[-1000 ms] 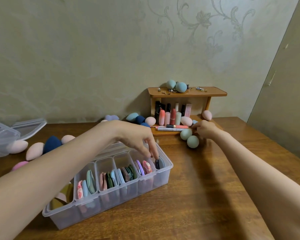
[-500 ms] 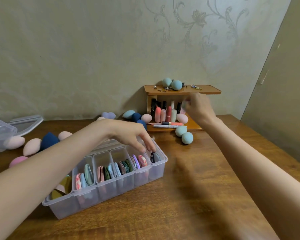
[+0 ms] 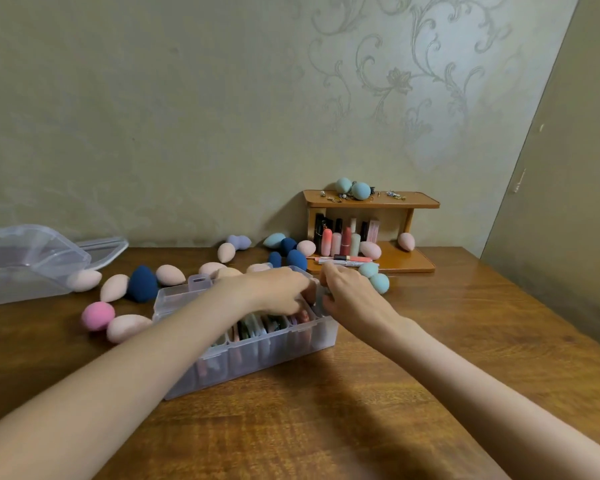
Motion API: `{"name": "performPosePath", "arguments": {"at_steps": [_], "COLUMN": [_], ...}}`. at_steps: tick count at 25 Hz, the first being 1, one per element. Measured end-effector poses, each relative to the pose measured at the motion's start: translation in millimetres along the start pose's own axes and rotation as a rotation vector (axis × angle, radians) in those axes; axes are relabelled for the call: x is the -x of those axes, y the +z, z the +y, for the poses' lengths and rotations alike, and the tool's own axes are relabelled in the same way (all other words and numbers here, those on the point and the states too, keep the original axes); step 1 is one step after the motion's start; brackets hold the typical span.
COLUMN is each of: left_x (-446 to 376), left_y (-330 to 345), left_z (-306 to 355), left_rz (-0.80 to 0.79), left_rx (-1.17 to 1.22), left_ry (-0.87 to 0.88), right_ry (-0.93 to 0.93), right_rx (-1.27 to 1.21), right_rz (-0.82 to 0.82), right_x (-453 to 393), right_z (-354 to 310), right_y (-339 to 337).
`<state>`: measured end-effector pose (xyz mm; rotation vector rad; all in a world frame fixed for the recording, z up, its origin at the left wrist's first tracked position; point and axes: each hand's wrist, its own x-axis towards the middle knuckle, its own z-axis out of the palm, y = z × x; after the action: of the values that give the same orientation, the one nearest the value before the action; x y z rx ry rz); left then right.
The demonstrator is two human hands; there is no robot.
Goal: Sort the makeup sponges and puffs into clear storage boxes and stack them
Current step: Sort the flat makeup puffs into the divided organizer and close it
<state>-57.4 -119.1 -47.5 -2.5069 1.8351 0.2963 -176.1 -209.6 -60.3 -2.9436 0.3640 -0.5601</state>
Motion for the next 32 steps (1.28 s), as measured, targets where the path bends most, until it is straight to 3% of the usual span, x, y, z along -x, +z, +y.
{"name": "performPosePath", "arguments": {"at_steps": [9,14,19,24,28,32], "left_x": [11.9,26.5,54.2,94.0,123.9,133.3], "left_y": [12.8,11.8,4.1,-0.6,7.1,12.3], "left_z": [3.8,-7.3,-53.2,-90.8,-112.5,-115.2], "left_rz": [0.105,0.143,0.162,0.148,0.089,0.155], "left_rx": [0.166,0.234,0.207,0.161,0.209,0.287], "left_ry": [0.033,0.051,-0.133,-0.372,-0.554,-0.642], "right_ry": [0.092,0.206,0.155,0.431,0.451,0.540], "right_rx": [0.026,-0.262,-0.406,-0.717,-0.601,-0.730], "right_rz": [-0.085,-0.133,-0.153,-0.005,-0.282,-0.236], "right_x": [-14.4,-24.2,-27.8,-59.1,-76.0,-79.8], "right_z": [14.3,11.4,-5.3,-7.7,-28.8,-31.2], "right_y": [16.2,16.9,30.5,20.9,32.3,42.6]}}
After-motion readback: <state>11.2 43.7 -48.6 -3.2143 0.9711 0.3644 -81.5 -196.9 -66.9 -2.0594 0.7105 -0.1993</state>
